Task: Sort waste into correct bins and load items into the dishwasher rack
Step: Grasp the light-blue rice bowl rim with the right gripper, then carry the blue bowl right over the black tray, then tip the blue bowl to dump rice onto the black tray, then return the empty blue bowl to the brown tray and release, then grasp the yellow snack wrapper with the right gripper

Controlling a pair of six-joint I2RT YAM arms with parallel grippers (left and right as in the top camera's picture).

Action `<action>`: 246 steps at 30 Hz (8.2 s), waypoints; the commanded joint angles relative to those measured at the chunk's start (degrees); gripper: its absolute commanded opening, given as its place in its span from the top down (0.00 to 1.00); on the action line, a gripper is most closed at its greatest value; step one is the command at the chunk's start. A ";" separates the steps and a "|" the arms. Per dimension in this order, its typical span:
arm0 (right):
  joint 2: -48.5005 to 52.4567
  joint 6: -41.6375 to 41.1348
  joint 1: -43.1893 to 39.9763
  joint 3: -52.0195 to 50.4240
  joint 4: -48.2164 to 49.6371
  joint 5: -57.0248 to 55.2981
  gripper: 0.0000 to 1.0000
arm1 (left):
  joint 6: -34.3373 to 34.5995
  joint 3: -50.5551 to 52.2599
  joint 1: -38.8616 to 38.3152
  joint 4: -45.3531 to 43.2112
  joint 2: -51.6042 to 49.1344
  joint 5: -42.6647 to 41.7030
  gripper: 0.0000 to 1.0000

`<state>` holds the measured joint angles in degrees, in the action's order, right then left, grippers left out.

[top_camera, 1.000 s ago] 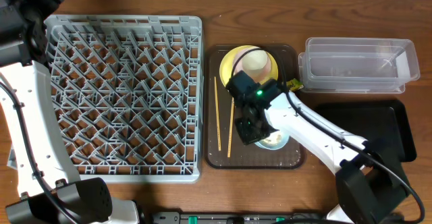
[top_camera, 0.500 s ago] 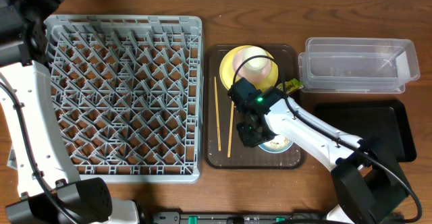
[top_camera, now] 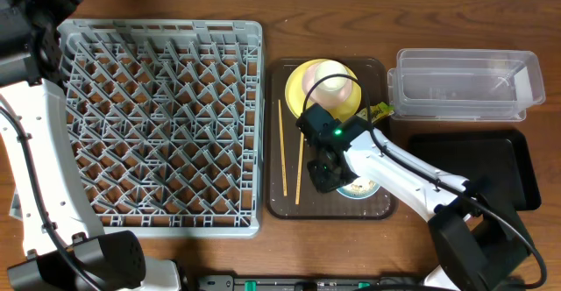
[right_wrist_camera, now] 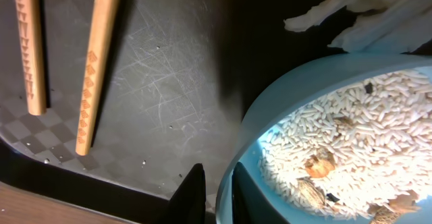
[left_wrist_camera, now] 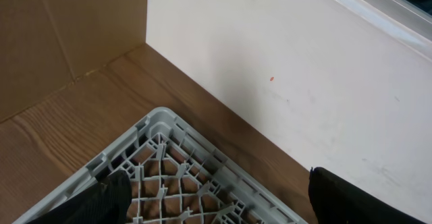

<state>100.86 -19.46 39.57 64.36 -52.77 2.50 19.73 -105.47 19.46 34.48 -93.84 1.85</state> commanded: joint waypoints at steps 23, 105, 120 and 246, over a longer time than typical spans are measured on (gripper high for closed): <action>-6.78 -2.82 -0.63 4.42 -10.49 -0.07 0.99 | 0.55 -1.16 0.39 -0.09 0.66 0.11 0.15; 13.81 78.95 -93.88 4.74 -44.76 69.70 0.99 | 0.55 -0.94 0.39 2.71 0.61 0.13 0.03; 12.28 73.09 -94.05 3.43 -44.78 74.49 0.99 | 0.55 -0.94 0.39 2.73 0.61 0.11 0.03; -3.15 15.54 -27.52 34.18 -11.43 -4.87 0.44 | -7.06 -0.90 -25.66 7.63 -0.70 -10.23 0.31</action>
<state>98.80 -5.69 15.75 95.18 -64.47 8.34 15.16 -105.47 -2.39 42.13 -93.89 -7.53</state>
